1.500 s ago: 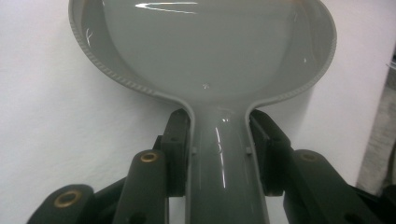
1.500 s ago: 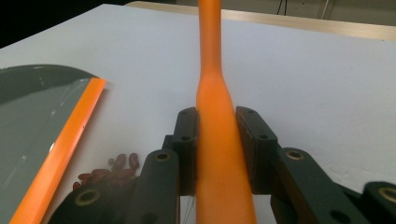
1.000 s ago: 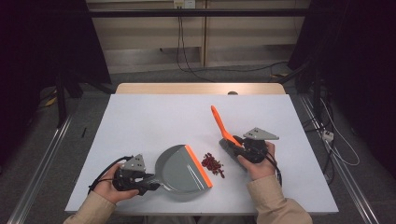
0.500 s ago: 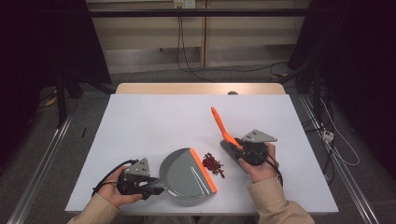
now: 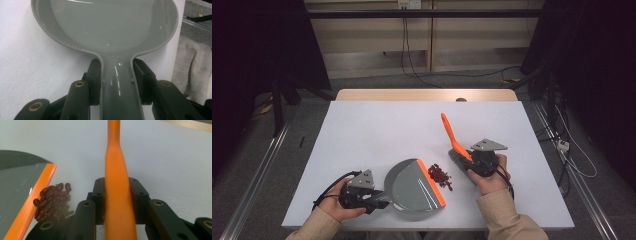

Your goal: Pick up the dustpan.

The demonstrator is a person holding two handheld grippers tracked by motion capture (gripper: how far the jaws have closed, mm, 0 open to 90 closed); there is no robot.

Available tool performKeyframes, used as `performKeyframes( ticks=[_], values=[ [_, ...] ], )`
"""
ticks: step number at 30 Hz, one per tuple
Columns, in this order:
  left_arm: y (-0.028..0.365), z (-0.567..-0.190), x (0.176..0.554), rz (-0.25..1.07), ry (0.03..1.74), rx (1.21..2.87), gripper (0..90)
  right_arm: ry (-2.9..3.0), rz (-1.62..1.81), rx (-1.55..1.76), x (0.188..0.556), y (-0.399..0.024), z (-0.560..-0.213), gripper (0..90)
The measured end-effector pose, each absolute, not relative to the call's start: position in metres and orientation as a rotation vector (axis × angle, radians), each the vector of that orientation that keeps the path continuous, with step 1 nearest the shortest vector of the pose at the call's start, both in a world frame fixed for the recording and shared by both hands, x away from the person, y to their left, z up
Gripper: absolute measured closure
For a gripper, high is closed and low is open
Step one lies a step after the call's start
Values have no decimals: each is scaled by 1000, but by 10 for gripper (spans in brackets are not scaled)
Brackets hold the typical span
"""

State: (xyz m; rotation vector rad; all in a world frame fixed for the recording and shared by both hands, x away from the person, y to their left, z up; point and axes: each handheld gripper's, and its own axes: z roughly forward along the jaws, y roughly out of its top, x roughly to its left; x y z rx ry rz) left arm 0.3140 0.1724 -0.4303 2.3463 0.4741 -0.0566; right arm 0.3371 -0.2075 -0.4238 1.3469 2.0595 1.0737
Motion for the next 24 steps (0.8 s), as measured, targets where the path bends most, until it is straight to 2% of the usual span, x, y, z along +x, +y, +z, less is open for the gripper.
performKeyframes(
  ticks=[24],
  values=[
    [170, -433, 317, -75, 466, 2365, 625, 2000, 1097, 1273, 314, -164, -432, 703]
  ],
)
